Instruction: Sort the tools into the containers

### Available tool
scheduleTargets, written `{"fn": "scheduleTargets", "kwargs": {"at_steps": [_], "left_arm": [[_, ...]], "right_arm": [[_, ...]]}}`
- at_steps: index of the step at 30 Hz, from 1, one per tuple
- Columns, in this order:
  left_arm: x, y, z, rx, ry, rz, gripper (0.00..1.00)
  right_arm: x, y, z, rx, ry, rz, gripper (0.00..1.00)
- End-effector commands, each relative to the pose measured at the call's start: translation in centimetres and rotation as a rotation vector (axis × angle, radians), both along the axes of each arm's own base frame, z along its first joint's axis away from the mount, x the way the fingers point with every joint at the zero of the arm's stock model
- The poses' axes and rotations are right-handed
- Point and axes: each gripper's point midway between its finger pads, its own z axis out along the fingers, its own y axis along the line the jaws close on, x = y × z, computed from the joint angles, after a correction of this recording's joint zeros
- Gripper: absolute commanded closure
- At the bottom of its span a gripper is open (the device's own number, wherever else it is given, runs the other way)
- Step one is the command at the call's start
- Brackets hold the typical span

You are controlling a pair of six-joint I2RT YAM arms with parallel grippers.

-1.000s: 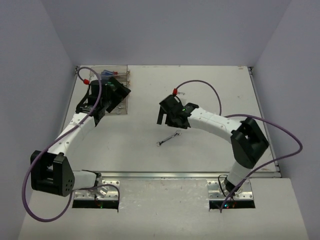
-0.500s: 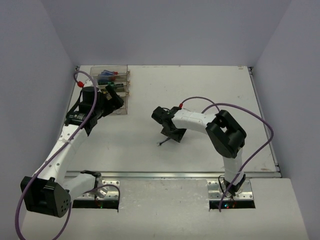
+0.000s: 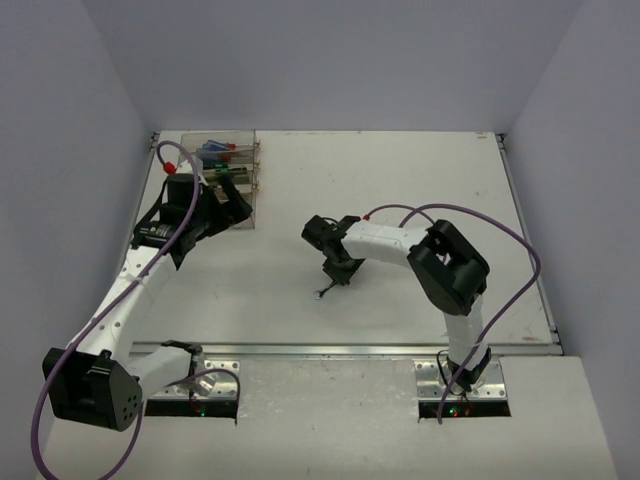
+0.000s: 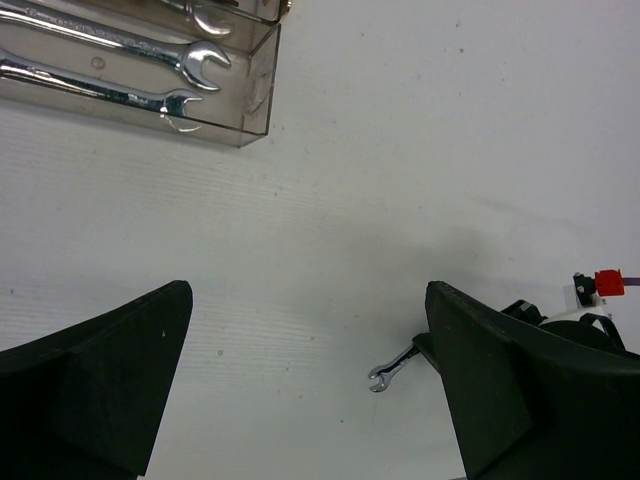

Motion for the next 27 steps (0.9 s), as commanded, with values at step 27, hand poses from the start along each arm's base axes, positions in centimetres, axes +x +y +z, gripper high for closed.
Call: {"fn": "scheduleTargets", "kwargs": {"at_steps": [27], "left_arm": [[1.1, -4.8, -0.3, -0.408, -0.239, -0.056, 0.00]], "right_arm": [[0.3, 1.9, 0.7, 0.115, -0.247, 0.574, 1.00]]}}
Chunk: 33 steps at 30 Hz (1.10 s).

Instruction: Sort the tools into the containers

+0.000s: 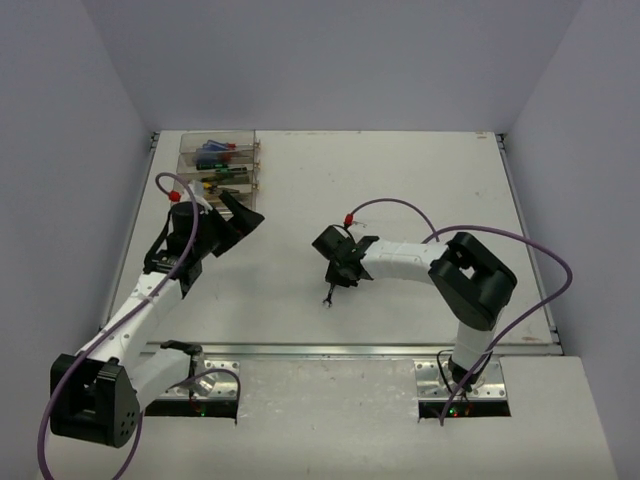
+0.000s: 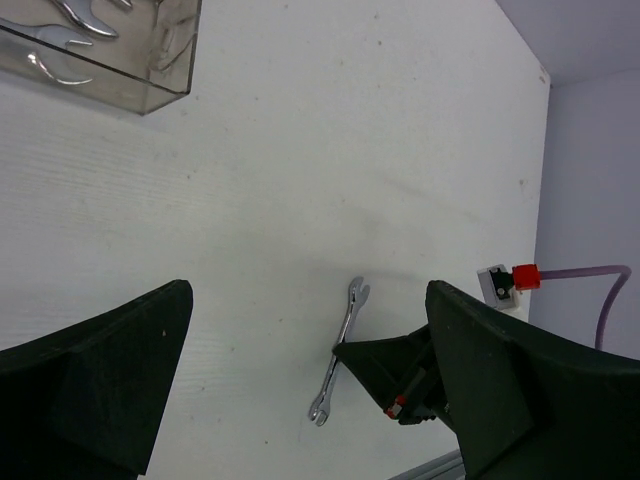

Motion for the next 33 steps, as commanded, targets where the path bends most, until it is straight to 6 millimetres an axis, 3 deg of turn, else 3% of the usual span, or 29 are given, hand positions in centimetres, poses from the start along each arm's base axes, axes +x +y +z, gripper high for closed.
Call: {"fn": "scheduleTargets", "kwargs": {"at_steps": [1, 6, 9, 18, 30, 33], "left_arm": [[1.5, -2.4, 2.7, -0.162, -0.175, -0.072, 0.00], [1.5, -3.7, 0.2, -0.222, -0.138, -0.123, 0.00], [1.5, -4.1, -0.3, -0.243, -0.134, -0.134, 0.00], [1.6, -7.3, -2.6, -0.272, -0.068, -0.208, 0.00], [1.4, -13.4, 0.0, -0.327, -0.174, -0.398, 0.05], [1.7, -13.9, -1.0, -0.308, -0.141, -0.378, 0.07]], "right_arm": [[0.3, 1.0, 0.1, 0.037, -0.079, 0.150, 1.00], [1.1, 1.6, 2.2, 0.052, -0.152, 0.223, 1.00], [1.3, 1.8, 3.3, 0.061, -0.183, 0.249, 1.00], [1.9, 0.9, 4.7, 0.017, -0.235, 0.262, 1.00], [2.2, 2.0, 10.8, 0.093, -0.412, 0.366, 1.00], [2.6, 1.8, 11.2, 0.073, -0.427, 0.361, 1.00]]}}
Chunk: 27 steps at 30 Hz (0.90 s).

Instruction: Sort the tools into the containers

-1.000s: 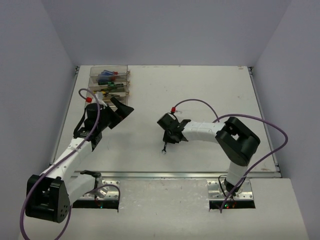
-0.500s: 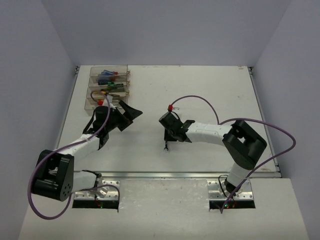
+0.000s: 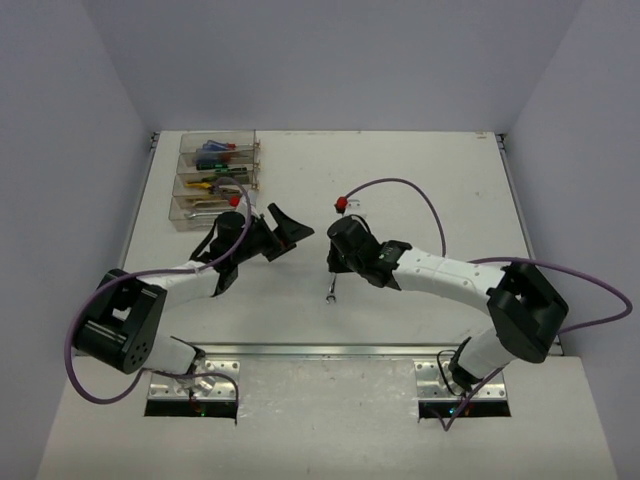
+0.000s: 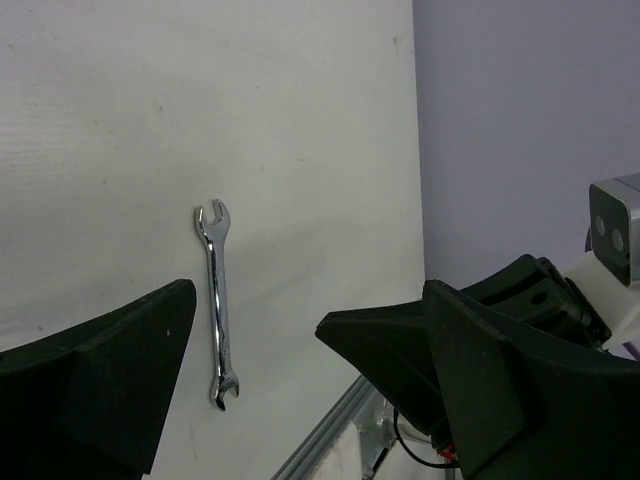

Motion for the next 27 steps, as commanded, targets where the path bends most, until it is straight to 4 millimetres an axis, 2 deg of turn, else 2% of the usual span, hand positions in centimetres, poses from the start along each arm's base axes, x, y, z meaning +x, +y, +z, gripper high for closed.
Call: {"fn": "scheduleTargets", "kwargs": {"at_steps": [1, 2, 3, 4, 5, 6, 9, 10, 11, 14, 15, 16, 18, 20, 22, 27], "left_arm": [[1.6, -1.3, 2.3, -0.008, -0.083, 0.001, 0.07], [1.8, -1.1, 1.8, 0.010, -0.063, 0.014, 0.07], [1.9, -0.8, 1.5, 0.028, -0.047, 0.034, 0.05], [2.0, -0.3, 1.4, 0.047, -0.032, 0.062, 0.04], [2.1, 0.5, 1.6, 0.068, -0.019, 0.107, 0.02], [2.3, 1.4, 0.9, 0.105, 0.018, 0.157, 0.00], [2.4, 6.1, 0.8, 0.223, 0.078, 0.388, 0.00], [2.3, 7.9, 1.7, 0.233, 0.075, 0.465, 0.00], [1.9, 8.9, 1.5, 0.246, 0.093, 0.503, 0.00], [1.5, 10.9, 3.0, 0.235, 0.071, 0.550, 0.00], [1.4, 11.4, 3.4, 0.247, 0.066, 0.558, 0.00], [1.4, 11.4, 4.0, 0.244, 0.051, 0.558, 0.00], [1.1, 12.0, 4.6, 0.252, 0.043, 0.563, 0.00], [1.1, 12.3, 5.4, 0.251, 0.024, 0.568, 0.00], [1.0, 12.4, 5.7, 0.253, 0.017, 0.559, 0.00], [0.8, 12.1, 5.3, 0.251, 0.023, 0.528, 0.00]], "right_arm": [[1.3, 0.2, 2.1, -0.017, -0.086, -0.006, 1.00], [1.5, -0.1, 2.0, -0.049, -0.081, -0.022, 1.00], [1.5, -0.7, 1.5, -0.082, -0.056, -0.054, 0.94], [1.5, -1.2, 0.8, -0.120, -0.028, -0.077, 0.81], [1.1, -1.7, -0.3, -0.165, 0.007, -0.081, 0.54], [1.3, -1.5, -0.1, -0.164, 0.014, -0.083, 0.45], [1.0, -1.4, -1.3, -0.215, 0.100, -0.108, 0.30], [0.7, -1.4, -2.3, -0.248, 0.138, -0.104, 0.28], [0.7, -1.1, -2.6, -0.250, 0.153, -0.100, 0.28], [0.0, -0.8, -4.4, -0.252, 0.223, -0.086, 0.30], [-0.1, -1.3, -5.5, -0.259, 0.251, -0.115, 0.33], [-0.1, -1.7, -6.1, -0.264, 0.264, -0.137, 0.34], [-0.8, -2.1, -7.7, -0.263, 0.323, -0.160, 0.42], [-1.2, -2.0, -8.5, -0.266, 0.353, -0.158, 0.43], [-1.8, -2.2, -9.6, -0.276, 0.388, -0.162, 0.46], [-3.1, -3.7, -12.2, -0.259, 0.484, -0.190, 0.63]]}}
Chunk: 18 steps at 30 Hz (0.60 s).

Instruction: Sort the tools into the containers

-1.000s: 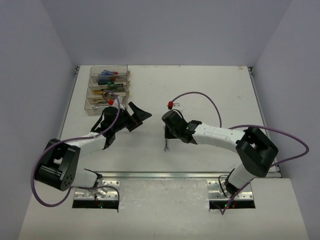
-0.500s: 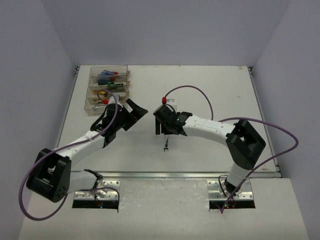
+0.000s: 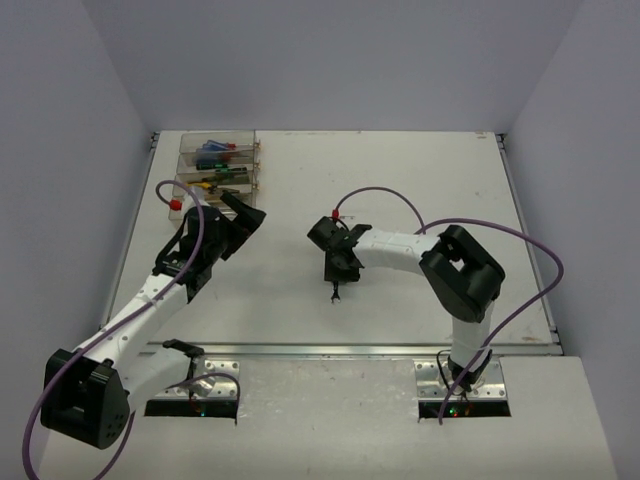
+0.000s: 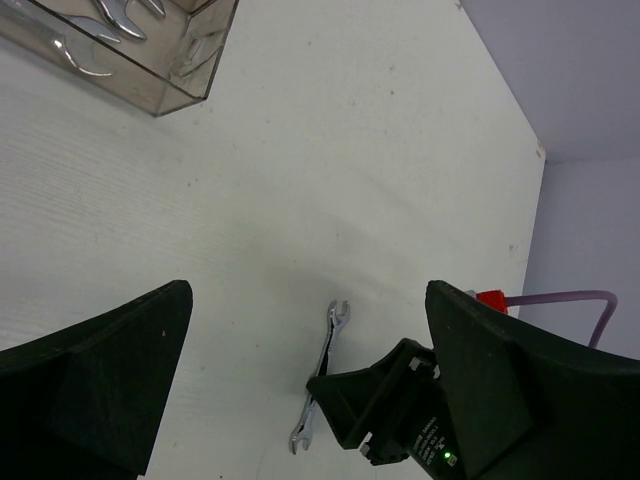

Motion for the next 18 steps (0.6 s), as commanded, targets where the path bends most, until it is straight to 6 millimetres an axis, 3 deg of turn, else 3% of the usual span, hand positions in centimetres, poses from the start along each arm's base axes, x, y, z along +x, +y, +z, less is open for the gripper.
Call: {"fn": "scheduleTargets", "kwargs": {"at_steps": [1, 5, 8, 11, 14, 18], "left_arm": [[0.3, 0.1, 1.4, 0.010, -0.037, -0.019, 0.00], [0.3, 0.3, 1.2, 0.013, -0.036, -0.019, 0.00], [0.6, 0.2, 1.4, 0.006, -0.042, -0.028, 0.00], [0.9, 0.0, 1.3, 0.007, -0.040, -0.037, 0.00], [1.2, -0.7, 0.5, -0.008, -0.032, -0.072, 0.00], [1.8, -3.3, -0.5, -0.069, -0.032, -0.193, 0.00]], "right_arm": [[-2.3, -1.6, -3.3, 0.013, 0.122, -0.057, 0.64], [-2.2, -2.2, -3.9, -0.044, 0.141, -0.033, 0.74], [-2.2, -2.3, -4.4, -0.072, 0.156, -0.005, 0.90], [-2.3, -2.3, -4.7, -0.074, 0.161, 0.025, 0.99], [-1.6, -1.4, -3.9, -0.049, 0.132, 0.076, 1.00], [-0.9, 1.0, -1.6, 0.072, 0.071, 0.168, 1.00]]}}
